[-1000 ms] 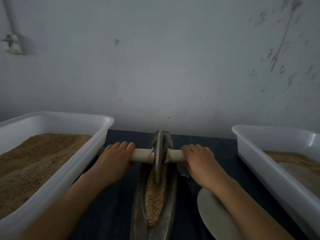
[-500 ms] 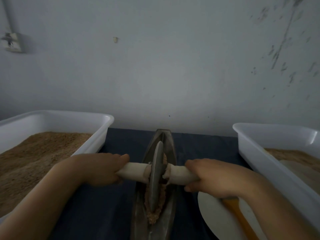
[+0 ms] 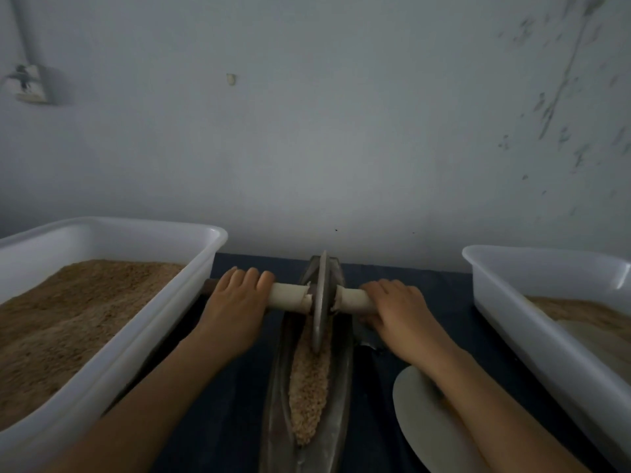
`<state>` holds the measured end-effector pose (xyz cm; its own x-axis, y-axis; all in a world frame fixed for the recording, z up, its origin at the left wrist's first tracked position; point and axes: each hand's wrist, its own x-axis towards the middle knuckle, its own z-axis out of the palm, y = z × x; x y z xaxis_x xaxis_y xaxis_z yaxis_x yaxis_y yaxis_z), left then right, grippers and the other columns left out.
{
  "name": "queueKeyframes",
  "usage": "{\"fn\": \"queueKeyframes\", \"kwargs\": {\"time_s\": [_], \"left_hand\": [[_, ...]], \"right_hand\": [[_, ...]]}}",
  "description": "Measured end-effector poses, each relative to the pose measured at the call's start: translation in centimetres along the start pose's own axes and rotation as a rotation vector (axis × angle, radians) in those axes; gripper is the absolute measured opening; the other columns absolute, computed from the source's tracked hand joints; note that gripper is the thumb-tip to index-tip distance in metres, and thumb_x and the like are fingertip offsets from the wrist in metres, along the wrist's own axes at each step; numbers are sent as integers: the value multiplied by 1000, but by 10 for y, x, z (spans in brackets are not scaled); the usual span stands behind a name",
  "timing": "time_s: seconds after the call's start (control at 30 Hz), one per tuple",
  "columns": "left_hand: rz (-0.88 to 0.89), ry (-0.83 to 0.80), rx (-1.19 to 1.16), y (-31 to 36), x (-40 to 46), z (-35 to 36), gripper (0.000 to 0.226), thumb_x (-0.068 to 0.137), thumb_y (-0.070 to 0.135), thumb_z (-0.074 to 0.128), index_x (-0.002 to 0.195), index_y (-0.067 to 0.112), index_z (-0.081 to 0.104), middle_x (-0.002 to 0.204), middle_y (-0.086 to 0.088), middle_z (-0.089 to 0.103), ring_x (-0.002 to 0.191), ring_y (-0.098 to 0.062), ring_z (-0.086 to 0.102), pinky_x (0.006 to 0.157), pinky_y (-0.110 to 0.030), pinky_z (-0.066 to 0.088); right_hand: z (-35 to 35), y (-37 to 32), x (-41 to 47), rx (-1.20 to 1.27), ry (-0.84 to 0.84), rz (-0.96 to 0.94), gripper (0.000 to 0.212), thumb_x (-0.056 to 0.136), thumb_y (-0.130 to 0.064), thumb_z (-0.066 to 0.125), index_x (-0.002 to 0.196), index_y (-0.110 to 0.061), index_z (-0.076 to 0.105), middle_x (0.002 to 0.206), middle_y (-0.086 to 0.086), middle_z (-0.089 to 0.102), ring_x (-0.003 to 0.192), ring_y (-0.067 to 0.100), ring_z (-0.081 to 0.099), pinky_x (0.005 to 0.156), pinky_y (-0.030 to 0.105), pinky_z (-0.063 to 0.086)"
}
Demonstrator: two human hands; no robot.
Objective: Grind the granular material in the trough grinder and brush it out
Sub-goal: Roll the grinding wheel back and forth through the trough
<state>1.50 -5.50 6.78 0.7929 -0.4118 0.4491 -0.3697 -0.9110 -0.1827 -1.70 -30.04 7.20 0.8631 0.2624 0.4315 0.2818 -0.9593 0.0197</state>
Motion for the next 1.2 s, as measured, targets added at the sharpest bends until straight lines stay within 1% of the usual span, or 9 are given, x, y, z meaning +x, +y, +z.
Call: {"fn": "queueKeyframes", "kwargs": {"time_s": [0.1,0.2,0.37,0.47,0.57,0.73,0.93,1.07,1.2], "left_hand": [[-1,10,1,2,0,-1,37,92,30,51,126,21,41,122,2,49,113,-18,46,110,-31,23],[22,-82,-36,-3,-3,-9,38,92,35,50,126,24,36,125,5,47,114,-13,46,102,-26,31],[127,-397,-69,-11,-16,-40,36,95,36,46,127,26,31,126,6,47,109,-9,47,94,-24,36],[168,-642,-170,-14,-21,-62,25,96,32,47,113,32,29,113,8,47,96,-5,43,84,-20,34],[195,-734,-208,-15,-23,-72,24,96,31,47,100,34,24,101,11,41,95,-5,44,83,-20,33],[191,-661,-235,-13,-16,-62,21,96,30,48,101,33,28,108,9,46,96,-6,45,86,-21,36],[82,-335,-112,-11,-7,-29,28,95,30,48,120,23,36,124,3,48,111,-12,48,95,-27,39],[14,-113,18,-2,-3,-9,39,94,29,47,129,23,33,127,3,44,117,-15,44,104,-28,30],[-18,-85,79,0,0,-6,45,94,30,46,134,24,29,131,5,41,121,-16,41,115,-36,19]], "right_hand": [[1,-2,-2,-4,17,7,36,93,-30,51,127,-20,48,119,-1,53,107,19,46,83,29,26],[-7,-9,-5,-61,-65,9,30,93,-32,50,120,-20,46,117,-1,52,106,19,46,79,30,26],[-46,-25,-15,-2,-396,-11,31,92,-36,52,115,-16,46,118,2,52,106,19,48,72,28,26],[-69,-31,-25,91,-570,-44,28,92,-38,54,108,-17,46,108,0,50,92,13,46,59,21,29],[-79,-33,-31,118,-627,-69,28,92,-39,53,108,-17,46,104,-1,50,87,10,43,57,19,30],[-65,-28,-22,113,-563,-25,27,92,-37,54,109,-17,47,105,-1,51,90,13,47,62,24,31],[-24,-11,-4,-26,-234,-26,30,90,-35,53,116,-19,48,117,1,51,105,20,46,70,29,20],[-8,-4,1,-65,-75,-5,32,92,-31,50,121,-20,47,118,-1,51,106,19,44,69,29,17],[-3,-6,0,-87,-11,3,29,92,-24,49,121,-20,47,117,-2,51,105,17,44,73,28,20]]}}
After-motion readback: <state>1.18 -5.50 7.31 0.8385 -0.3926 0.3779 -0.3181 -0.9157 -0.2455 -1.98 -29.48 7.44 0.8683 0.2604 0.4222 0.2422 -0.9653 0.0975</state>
